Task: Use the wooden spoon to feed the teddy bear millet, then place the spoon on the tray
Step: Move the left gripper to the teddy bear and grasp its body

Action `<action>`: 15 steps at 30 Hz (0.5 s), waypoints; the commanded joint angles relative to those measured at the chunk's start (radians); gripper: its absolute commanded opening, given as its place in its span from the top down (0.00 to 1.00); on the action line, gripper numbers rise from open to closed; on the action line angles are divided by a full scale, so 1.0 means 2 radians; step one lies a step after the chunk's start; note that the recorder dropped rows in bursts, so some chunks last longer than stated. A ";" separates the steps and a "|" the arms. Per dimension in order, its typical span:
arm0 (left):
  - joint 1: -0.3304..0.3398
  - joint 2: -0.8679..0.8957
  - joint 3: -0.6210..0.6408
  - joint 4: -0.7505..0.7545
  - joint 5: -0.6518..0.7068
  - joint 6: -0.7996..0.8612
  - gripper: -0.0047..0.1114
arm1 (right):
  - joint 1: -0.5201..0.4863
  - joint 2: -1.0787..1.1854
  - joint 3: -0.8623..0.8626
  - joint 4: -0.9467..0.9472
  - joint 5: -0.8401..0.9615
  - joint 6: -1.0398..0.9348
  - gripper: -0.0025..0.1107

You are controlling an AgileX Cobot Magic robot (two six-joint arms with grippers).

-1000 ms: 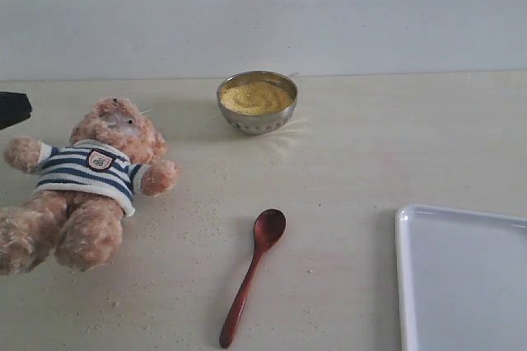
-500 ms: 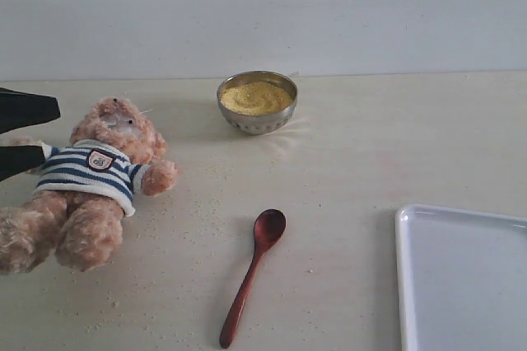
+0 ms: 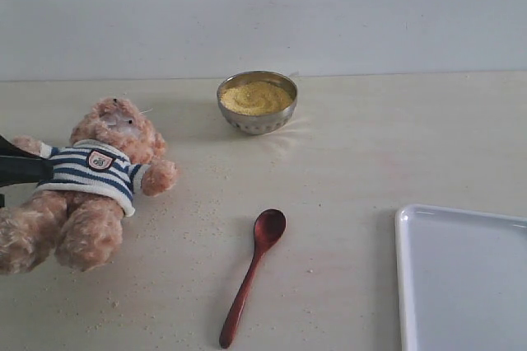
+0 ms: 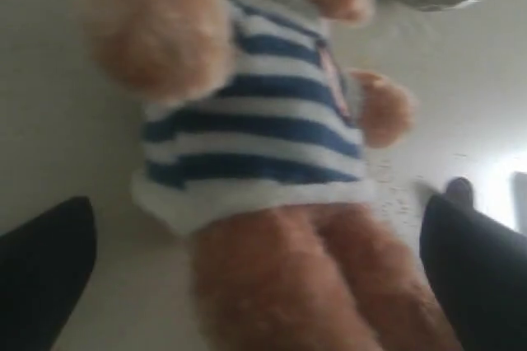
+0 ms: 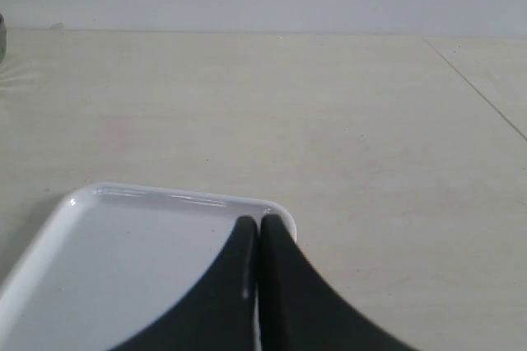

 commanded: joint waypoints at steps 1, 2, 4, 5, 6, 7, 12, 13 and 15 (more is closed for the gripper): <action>-0.001 -0.002 -0.003 -0.010 -0.039 0.008 0.06 | -0.003 -0.003 0.000 -0.001 -0.001 -0.001 0.97; -0.001 -0.002 -0.003 -0.014 -0.037 0.016 0.06 | -0.003 -0.003 0.000 -0.001 -0.001 -0.001 0.97; -0.001 -0.002 -0.003 -0.020 -0.037 0.028 0.06 | -0.003 -0.003 0.000 -0.001 -0.001 -0.001 0.97; -0.001 -0.001 -0.003 -0.026 -0.037 0.034 0.06 | -0.003 -0.003 0.000 -0.001 -0.001 -0.001 0.97; -0.001 0.001 -0.003 -0.036 -0.037 0.043 0.06 | -0.003 -0.003 0.000 -0.001 -0.001 -0.001 0.97; -0.001 0.005 -0.003 -0.054 -0.036 0.055 0.06 | -0.003 -0.003 0.000 -0.001 -0.001 -0.001 0.97; -0.004 0.042 -0.003 -0.111 -0.010 0.114 0.06 | -0.003 -0.003 0.000 -0.001 -0.001 -0.001 0.97; -0.006 0.050 -0.003 -0.116 -0.010 0.117 0.06 | -0.003 -0.003 0.000 -0.001 -0.001 -0.001 0.97; -0.014 0.071 -0.004 -0.138 -0.003 0.136 0.06 | -0.003 -0.003 0.000 -0.001 -0.001 -0.001 0.97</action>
